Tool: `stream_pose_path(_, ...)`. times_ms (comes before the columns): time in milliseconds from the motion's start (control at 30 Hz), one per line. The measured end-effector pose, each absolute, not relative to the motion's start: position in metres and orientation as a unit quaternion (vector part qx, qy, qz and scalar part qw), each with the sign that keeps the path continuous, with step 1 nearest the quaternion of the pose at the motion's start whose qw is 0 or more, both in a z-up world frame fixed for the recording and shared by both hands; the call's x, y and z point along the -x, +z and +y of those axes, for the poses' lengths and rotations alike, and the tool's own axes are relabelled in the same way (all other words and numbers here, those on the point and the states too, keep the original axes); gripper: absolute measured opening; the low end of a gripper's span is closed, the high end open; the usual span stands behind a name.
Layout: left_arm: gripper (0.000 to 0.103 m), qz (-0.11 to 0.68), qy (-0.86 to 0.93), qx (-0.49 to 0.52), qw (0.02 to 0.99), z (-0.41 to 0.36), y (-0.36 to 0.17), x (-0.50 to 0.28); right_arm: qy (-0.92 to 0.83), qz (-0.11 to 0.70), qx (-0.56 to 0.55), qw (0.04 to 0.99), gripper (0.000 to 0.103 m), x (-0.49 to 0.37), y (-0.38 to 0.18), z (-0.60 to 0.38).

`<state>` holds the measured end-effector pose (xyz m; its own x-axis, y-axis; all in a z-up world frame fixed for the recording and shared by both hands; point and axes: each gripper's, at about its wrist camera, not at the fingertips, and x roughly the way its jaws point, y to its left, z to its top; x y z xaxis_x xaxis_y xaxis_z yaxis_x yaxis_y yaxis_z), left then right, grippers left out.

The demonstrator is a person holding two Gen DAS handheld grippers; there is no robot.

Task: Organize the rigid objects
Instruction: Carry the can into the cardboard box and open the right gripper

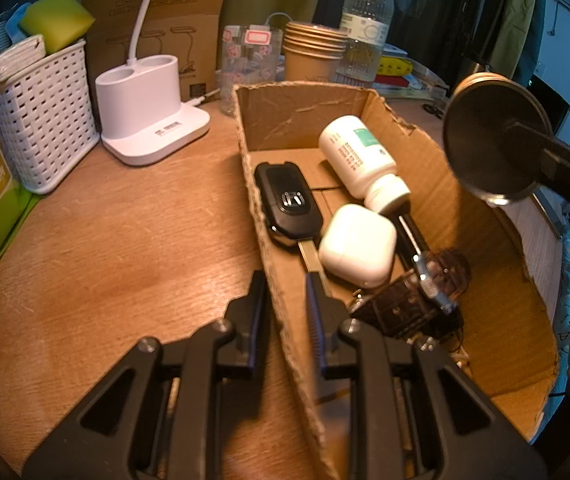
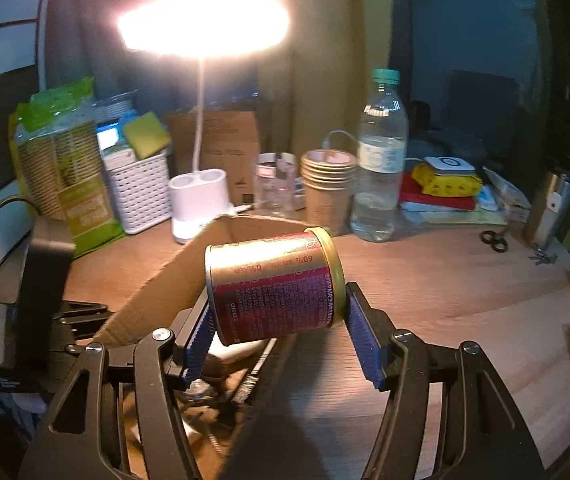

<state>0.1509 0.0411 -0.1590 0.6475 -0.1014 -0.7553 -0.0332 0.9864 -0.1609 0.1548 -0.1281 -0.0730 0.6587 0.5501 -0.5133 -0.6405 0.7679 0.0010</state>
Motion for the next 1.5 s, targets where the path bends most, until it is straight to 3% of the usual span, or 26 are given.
stream_pose_path(867, 0.021, 0.419, -0.019, 0.08, 0.904, 0.041, -0.159, -0.151, 0.371, 0.272, 0.107, 0.881, 0.065, -0.152, -0.091, -0.102)
stream_pose_path(1033, 0.021, 0.419, -0.018, 0.079, 0.904, 0.04, -0.159, -0.151, 0.378, 0.266, 0.112, 0.88, 0.067, -0.149, -0.09, -0.099)
stream_pose_path(1100, 0.021, 0.42, -0.019, 0.079, 0.904, 0.04, -0.159, -0.151, 0.382, 0.261, 0.112, 0.88, 0.074, -0.148, -0.088, -0.099)
stream_pose_path(1500, 0.021, 0.419, -0.018, 0.079, 0.904, 0.04, -0.159, -0.151, 0.376, 0.262, 0.109, 0.882, 0.074, -0.149, -0.087, -0.104)
